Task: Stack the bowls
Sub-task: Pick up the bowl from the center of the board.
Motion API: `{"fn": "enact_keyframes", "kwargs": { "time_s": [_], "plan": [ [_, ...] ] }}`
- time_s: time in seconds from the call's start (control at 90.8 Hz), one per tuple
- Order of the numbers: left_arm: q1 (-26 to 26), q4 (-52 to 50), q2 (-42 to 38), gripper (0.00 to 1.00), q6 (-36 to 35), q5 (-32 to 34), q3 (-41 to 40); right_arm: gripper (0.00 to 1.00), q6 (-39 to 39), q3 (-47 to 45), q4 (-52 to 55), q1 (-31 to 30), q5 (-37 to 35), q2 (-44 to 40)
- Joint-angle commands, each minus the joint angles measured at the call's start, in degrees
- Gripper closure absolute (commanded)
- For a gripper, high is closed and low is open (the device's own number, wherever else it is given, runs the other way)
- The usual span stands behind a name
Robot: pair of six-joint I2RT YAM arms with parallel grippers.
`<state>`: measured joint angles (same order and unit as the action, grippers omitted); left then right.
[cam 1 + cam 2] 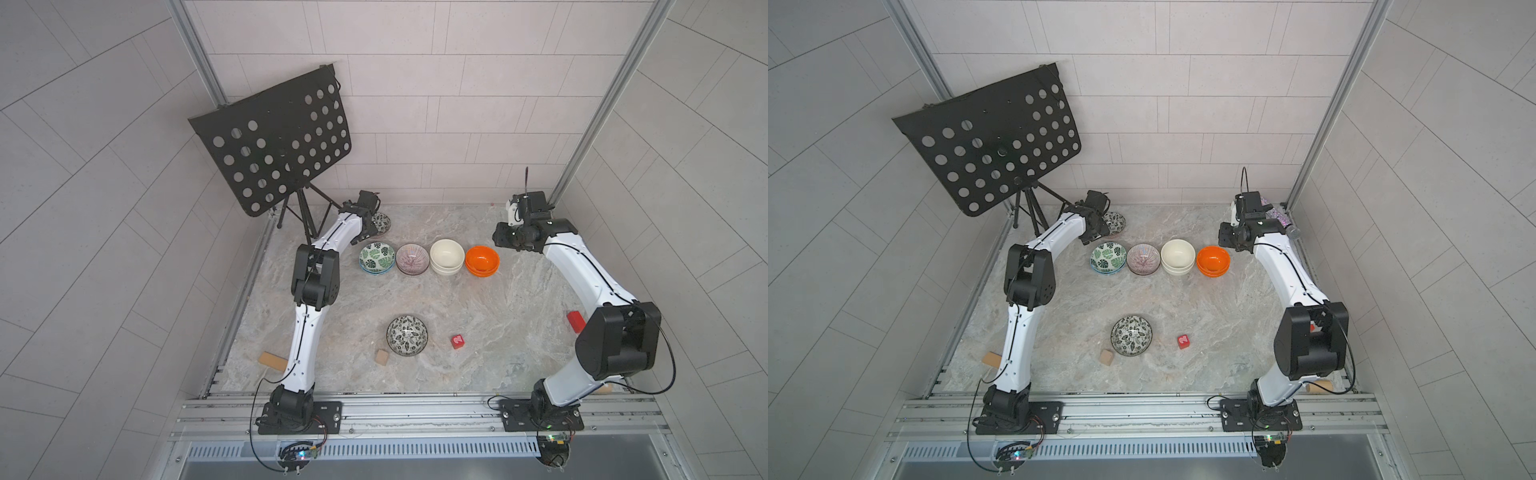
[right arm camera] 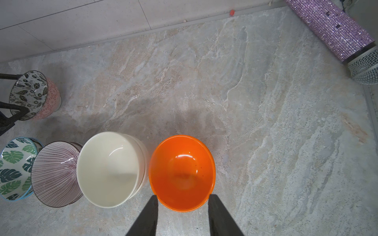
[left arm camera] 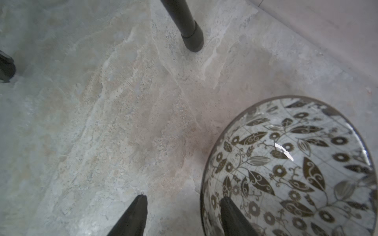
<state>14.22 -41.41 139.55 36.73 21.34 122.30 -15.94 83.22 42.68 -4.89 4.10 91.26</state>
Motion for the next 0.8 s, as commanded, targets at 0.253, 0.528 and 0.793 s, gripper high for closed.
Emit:
{"fn": "enact_keyframes", "kwargs": {
  "time_s": [0.253,0.528,0.793],
  "plan": [
    [-1.23,2.60,3.10,0.75,0.84,-3.49,2.89,0.57,1.00,-0.19,-1.44,-0.96,-0.42,0.24],
    [-1.11,6.36,1.32,0.98,-0.30,-4.81,3.12,0.56,1.22,-0.52,-1.50,-1.76,-0.71,0.68],
    [-0.70,7.79,-5.37,1.00,-1.83,-8.34,2.65,0.56,1.10,0.24,-0.66,-2.23,-1.38,0.11]
  ]
}}
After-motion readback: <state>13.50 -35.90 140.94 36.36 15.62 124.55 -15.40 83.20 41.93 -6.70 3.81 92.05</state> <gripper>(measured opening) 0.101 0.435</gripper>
